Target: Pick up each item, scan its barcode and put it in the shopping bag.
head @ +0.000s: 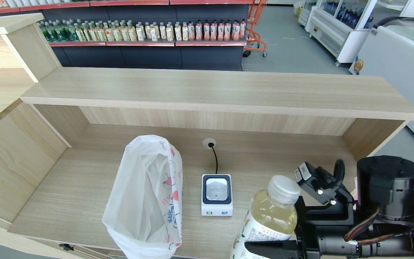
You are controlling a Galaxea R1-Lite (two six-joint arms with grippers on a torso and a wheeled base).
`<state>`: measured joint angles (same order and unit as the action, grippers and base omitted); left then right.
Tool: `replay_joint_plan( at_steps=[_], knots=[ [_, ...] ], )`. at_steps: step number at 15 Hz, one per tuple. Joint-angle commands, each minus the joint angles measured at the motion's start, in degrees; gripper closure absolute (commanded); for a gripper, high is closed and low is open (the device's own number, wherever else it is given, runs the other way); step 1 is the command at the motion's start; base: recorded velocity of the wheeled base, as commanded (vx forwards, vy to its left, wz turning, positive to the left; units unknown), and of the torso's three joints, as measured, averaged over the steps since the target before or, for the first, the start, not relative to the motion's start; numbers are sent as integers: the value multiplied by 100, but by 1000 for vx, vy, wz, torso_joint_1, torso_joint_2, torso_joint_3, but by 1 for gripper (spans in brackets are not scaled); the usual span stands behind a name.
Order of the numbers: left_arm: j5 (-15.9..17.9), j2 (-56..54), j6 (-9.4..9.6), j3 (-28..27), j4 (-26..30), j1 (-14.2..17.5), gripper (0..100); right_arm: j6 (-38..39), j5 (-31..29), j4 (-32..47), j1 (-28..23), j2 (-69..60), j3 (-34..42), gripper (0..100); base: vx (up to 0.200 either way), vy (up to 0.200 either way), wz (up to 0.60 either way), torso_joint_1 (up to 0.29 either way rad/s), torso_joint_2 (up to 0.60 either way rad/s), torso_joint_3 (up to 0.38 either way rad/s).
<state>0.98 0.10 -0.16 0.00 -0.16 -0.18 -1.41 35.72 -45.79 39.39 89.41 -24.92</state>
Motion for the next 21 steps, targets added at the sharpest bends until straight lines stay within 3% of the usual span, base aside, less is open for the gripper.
replay_joint_plan(
  at_steps=[1,21],
  knots=[
    [-1,-1,-2,0,-2,1,0,-8,-3,-27,113,165,-39,100,0,0,0,0,0,0],
    [-1,-1,-2,0,-2,1,0,414,40,17,166,139,-39,100,0,0,0,0,0,0]
  ],
)
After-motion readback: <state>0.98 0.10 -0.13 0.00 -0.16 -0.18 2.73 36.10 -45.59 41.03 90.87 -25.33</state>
